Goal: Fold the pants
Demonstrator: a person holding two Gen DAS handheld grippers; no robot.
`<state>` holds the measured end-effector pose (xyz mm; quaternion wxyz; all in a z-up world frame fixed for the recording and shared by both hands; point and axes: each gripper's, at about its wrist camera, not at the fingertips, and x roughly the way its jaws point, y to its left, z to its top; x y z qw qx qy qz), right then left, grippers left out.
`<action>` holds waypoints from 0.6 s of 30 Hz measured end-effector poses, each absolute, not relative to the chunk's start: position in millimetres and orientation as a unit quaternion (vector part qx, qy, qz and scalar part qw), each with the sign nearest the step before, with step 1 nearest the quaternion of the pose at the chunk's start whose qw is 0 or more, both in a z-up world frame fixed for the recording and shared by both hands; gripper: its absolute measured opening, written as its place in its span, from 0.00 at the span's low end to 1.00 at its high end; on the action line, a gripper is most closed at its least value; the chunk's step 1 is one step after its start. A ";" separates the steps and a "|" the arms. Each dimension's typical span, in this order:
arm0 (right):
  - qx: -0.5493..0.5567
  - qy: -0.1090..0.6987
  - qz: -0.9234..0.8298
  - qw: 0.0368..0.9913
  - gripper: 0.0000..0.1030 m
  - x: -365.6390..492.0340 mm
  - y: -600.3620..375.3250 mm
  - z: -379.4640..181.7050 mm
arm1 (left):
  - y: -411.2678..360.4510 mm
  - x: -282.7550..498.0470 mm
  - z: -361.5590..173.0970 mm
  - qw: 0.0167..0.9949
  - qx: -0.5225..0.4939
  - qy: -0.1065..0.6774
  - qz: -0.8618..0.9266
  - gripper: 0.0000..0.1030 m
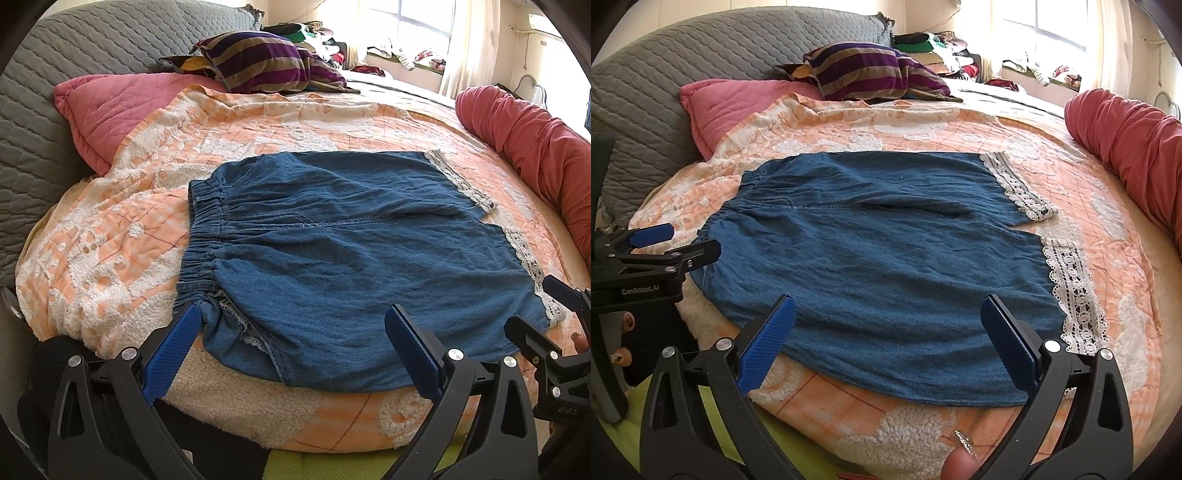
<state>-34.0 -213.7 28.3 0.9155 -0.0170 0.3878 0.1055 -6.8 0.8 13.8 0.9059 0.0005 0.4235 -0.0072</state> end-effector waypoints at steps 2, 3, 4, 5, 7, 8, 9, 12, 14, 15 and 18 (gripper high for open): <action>-0.017 0.387 0.105 0.916 0.92 -34.0 -213.5 27.7 | 1.9 -6.6 14.8 0.906 0.002 0.423 -0.006 0.96; -0.018 0.388 0.105 0.916 0.92 -33.9 -213.0 27.5 | 2.3 -6.6 15.0 0.906 0.001 0.423 -0.006 0.96; -0.017 0.389 0.106 0.915 0.92 -33.6 -213.6 27.4 | 2.0 -6.7 15.0 0.906 0.001 0.423 -0.007 0.96; -0.018 0.388 0.105 0.915 0.92 -34.1 -213.6 27.6 | 1.8 -6.8 15.0 0.906 0.002 0.423 -0.006 0.96; -0.017 0.388 0.105 0.916 0.92 -34.3 -214.0 27.6 | 2.3 -7.0 15.2 0.906 0.003 0.422 -0.005 0.96; -0.017 0.387 0.105 0.916 0.92 -34.7 -213.8 27.8 | 2.3 -7.2 15.7 0.906 0.003 0.422 -0.006 0.96; -0.018 0.387 0.106 0.916 0.92 -34.3 -213.7 27.6 | 2.9 -7.0 16.0 0.906 0.002 0.423 -0.006 0.96; -0.017 0.388 0.105 0.916 0.92 -34.2 -213.5 27.0 | 2.3 -7.1 14.5 0.906 0.003 0.424 -0.004 0.96; -0.017 0.387 0.104 0.916 0.92 -34.6 -213.4 27.2 | 2.6 -7.0 14.5 0.906 0.003 0.424 -0.004 0.96; -0.017 0.387 0.106 0.916 0.92 -34.3 -213.5 26.9 | 2.6 -7.0 14.2 0.906 0.004 0.424 -0.004 0.96; -0.017 0.392 0.106 0.914 0.92 -32.9 -213.4 26.1 | 2.9 -6.9 14.0 0.905 0.003 0.425 -0.004 0.96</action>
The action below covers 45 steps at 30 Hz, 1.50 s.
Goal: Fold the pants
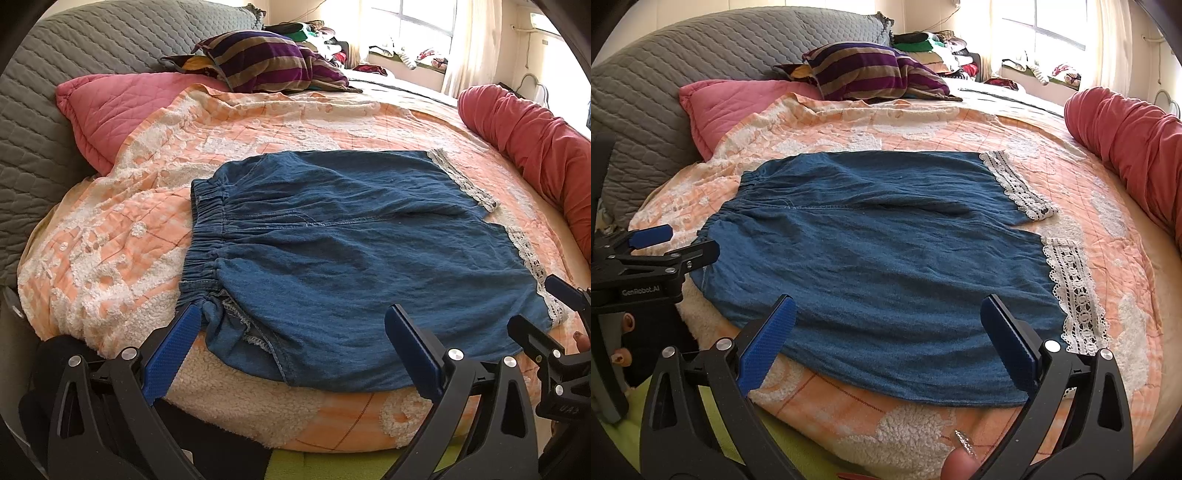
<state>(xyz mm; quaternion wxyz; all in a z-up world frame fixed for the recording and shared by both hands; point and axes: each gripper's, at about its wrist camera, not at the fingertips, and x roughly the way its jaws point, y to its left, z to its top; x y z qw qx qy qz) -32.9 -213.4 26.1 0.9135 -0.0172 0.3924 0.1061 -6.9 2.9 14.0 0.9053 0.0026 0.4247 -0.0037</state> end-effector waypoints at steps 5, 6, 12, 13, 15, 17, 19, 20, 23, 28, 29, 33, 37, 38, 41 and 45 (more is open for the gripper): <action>-0.019 0.394 0.107 0.913 0.92 -26.2 -211.3 30.0 | 7.3 -5.0 12.8 0.905 0.002 0.425 -0.001 0.96; -0.018 0.393 0.109 0.913 0.92 -23.6 -211.0 31.6 | 8.1 -3.7 12.0 0.904 0.000 0.427 0.000 0.96; -0.018 0.387 0.116 0.915 0.92 -4.3 -209.7 40.6 | 14.7 7.1 7.9 0.900 -0.005 0.436 0.003 0.96; -0.017 0.387 0.122 0.914 0.92 1.2 -208.9 41.5 | 18.1 10.2 7.6 0.900 -0.009 0.437 0.005 0.96; -0.022 0.388 0.126 0.913 0.92 11.9 -207.0 42.2 | 21.6 15.2 7.7 0.898 -0.015 0.440 0.005 0.96; -0.032 0.392 0.139 0.909 0.92 23.8 -202.8 42.6 | 27.3 22.2 7.9 0.898 -0.020 0.440 0.009 0.96; -0.047 0.388 0.142 0.910 0.92 34.8 -198.3 44.0 | 33.7 30.8 7.9 0.897 -0.021 0.441 0.019 0.96; -0.055 0.384 0.146 0.910 0.92 41.1 -196.1 45.3 | 38.5 36.8 7.8 0.896 -0.023 0.443 0.023 0.96; -0.050 0.390 0.167 0.904 0.92 68.2 -192.3 49.6 | 51.1 54.3 6.8 0.892 -0.029 0.449 0.028 0.96; -0.061 0.392 0.196 0.897 0.92 115.3 -181.5 54.6 | 77.2 93.8 3.6 0.886 -0.047 0.461 0.031 0.96; -0.073 0.394 0.194 0.895 0.92 127.0 -177.7 54.2 | 81.4 101.1 2.7 0.884 -0.048 0.463 0.033 0.96; -0.107 0.390 0.206 0.891 0.92 163.9 -162.5 50.9 | 105.1 138.5 -3.3 0.878 -0.056 0.473 0.043 0.96; -0.110 0.415 0.230 0.874 0.92 210.3 -144.6 35.9 | 123.7 172.2 -15.9 0.868 -0.061 0.490 0.040 0.96; -0.121 0.414 0.236 0.871 0.92 217.8 -139.5 32.1 | 126.8 177.5 -18.9 0.867 -0.065 0.493 0.034 0.96; -0.155 0.426 0.249 0.856 0.92 242.6 -121.5 16.7 | 135.5 192.8 -27.6 0.864 -0.058 0.497 0.055 0.96; -0.168 0.455 0.270 0.832 0.92 273.0 -105.2 -4.6 | 142.6 214.6 -36.6 0.864 -0.057 0.498 0.051 0.96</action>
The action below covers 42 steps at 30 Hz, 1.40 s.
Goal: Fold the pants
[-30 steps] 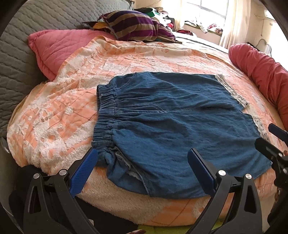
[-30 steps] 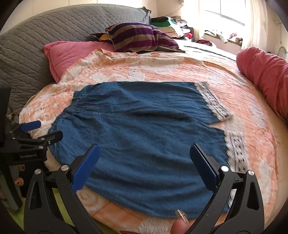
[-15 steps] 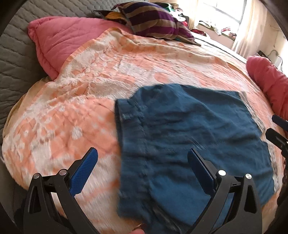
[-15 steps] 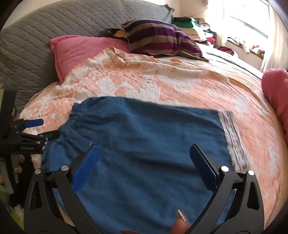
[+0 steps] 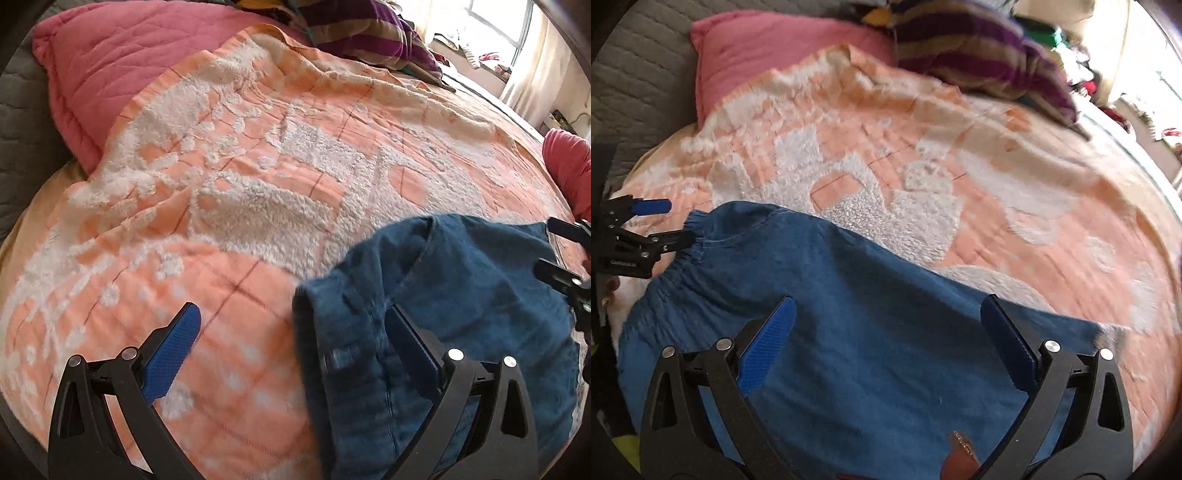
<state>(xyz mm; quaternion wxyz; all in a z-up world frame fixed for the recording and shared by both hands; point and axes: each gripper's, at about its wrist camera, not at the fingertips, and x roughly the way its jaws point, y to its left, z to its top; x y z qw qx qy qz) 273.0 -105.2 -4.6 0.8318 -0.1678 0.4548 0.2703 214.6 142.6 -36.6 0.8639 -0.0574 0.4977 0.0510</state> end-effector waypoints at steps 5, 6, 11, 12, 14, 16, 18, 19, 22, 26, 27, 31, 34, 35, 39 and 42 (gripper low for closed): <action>-0.206 0.457 0.273 0.821 0.92 300.5 -88.0 -22.5 | 143.4 233.4 -45.3 0.868 -0.066 0.492 0.017 0.95; -0.211 0.462 0.277 0.815 0.92 305.5 -85.2 -26.7 | 143.2 235.9 -48.1 0.865 -0.073 0.496 0.006 0.92; -0.243 0.458 0.294 0.803 0.92 318.2 -75.0 -38.5 | 127.1 238.4 -54.0 0.870 -0.034 0.493 -0.012 0.38; -0.252 0.452 0.302 0.801 0.92 317.6 -72.5 -38.8 | 123.6 236.5 -51.6 0.873 -0.024 0.487 -0.010 0.35; -0.265 0.443 0.318 0.795 0.91 315.8 -67.6 -38.3 | 117.9 231.2 -45.3 0.881 -0.014 0.473 -0.012 0.33; -0.282 0.432 0.332 0.790 0.77 312.2 -61.4 -38.6 | 115.0 224.8 -37.8 0.887 -0.015 0.461 -0.019 0.32; -0.301 0.427 0.345 0.779 0.63 307.5 -54.5 -42.5 | 110.5 217.7 -28.3 0.895 -0.009 0.444 -0.025 0.31; -0.311 0.427 0.353 0.772 0.52 302.9 -50.9 -45.6 | 108.1 214.0 -22.5 0.900 -0.008 0.434 -0.027 0.31; -0.300 0.427 0.376 0.766 0.20 290.8 -48.2 -46.0 | 109.4 201.4 -11.4 0.907 -0.018 0.419 -0.039 0.31; -0.265 0.412 0.373 0.788 0.02 273.6 -63.9 -28.8 | 107.8 189.8 -7.3 0.912 0.004 0.408 -0.033 0.31; -0.245 0.407 0.371 0.798 0.01 268.2 -73.3 -20.2 | 108.2 187.7 -7.3 0.912 0.001 0.408 -0.034 0.31; -0.202 0.377 0.366 0.827 0.01 241.6 -99.9 9.7 | 107.6 170.2 0.9 0.918 -0.005 0.394 -0.048 0.31; -0.182 0.353 0.365 0.842 0.01 210.2 -119.8 30.1 | 102.0 154.8 9.6 0.922 0.000 0.382 -0.062 0.31; -0.176 0.348 0.365 0.845 0.01 200.1 -125.1 34.7 | 99.9 147.6 12.7 0.923 -0.003 0.378 -0.072 0.31; -0.158 0.335 0.377 0.849 0.01 154.8 -143.7 47.5 | 94.4 118.8 19.6 0.924 -0.011 0.370 -0.099 0.31; -0.153 0.336 0.388 0.844 0.01 120.3 -156.0 51.9 | 88.2 93.2 20.7 0.922 -0.002 0.368 -0.119 0.31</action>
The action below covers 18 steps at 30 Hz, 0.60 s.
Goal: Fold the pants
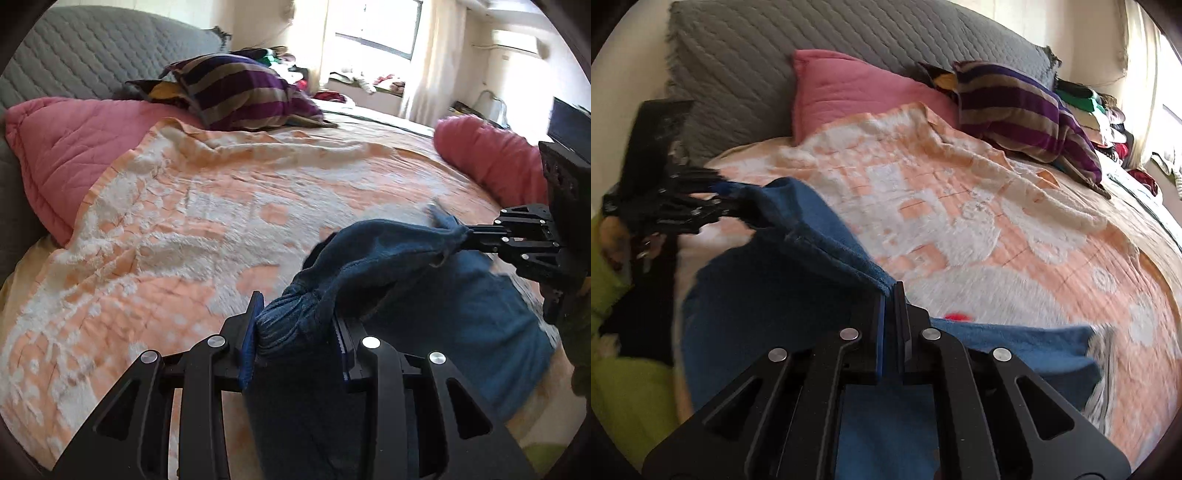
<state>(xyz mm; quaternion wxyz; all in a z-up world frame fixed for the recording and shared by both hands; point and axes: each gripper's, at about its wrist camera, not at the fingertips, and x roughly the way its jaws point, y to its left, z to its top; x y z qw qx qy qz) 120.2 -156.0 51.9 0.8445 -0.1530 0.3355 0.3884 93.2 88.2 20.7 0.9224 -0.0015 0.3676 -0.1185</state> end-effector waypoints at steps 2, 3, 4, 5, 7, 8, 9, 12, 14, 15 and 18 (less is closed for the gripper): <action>-0.155 0.336 0.395 0.841 0.01 97.8 -161.1 52.5 | 84.2 76.2 19.3 0.919 0.006 0.371 -0.130 0.31; -0.155 0.337 0.399 0.839 0.01 88.9 -162.7 52.5 | 82.7 68.6 18.8 0.918 0.009 0.372 -0.135 0.31; -0.157 0.339 0.404 0.835 0.01 76.8 -163.9 52.0 | 80.8 58.5 17.9 0.917 0.014 0.374 -0.140 0.31; -0.158 0.338 0.408 0.833 0.01 65.3 -165.5 51.7 | 80.1 52.1 17.4 0.916 0.017 0.375 -0.142 0.31; -0.161 0.345 0.418 0.825 0.01 44.7 -164.4 48.9 | 79.5 36.9 15.1 0.913 0.022 0.380 -0.150 0.31; -0.161 0.347 0.423 0.822 0.01 33.1 -164.0 47.2 | 79.5 32.7 13.6 0.911 0.025 0.383 -0.150 0.31; -0.157 0.353 0.427 0.818 0.01 26.0 -162.6 44.9 | 79.4 27.5 11.4 0.909 0.027 0.387 -0.151 0.31; -0.148 0.385 0.436 0.800 0.01 6.4 -155.1 28.8 | 82.1 17.9 1.2 0.901 0.024 0.407 -0.151 0.31; -0.155 0.387 0.440 0.795 0.01 -7.1 -150.6 19.4 | 85.0 12.2 -4.6 0.897 0.017 0.415 -0.153 0.31; -0.154 0.394 0.438 0.793 0.01 -10.2 -148.6 14.0 | 86.1 10.9 -6.6 0.895 0.016 0.418 -0.153 0.32; -0.163 0.408 0.431 0.788 0.01 -14.3 -141.2 -0.2 | 90.5 13.7 -11.6 0.887 0.005 0.436 -0.151 0.35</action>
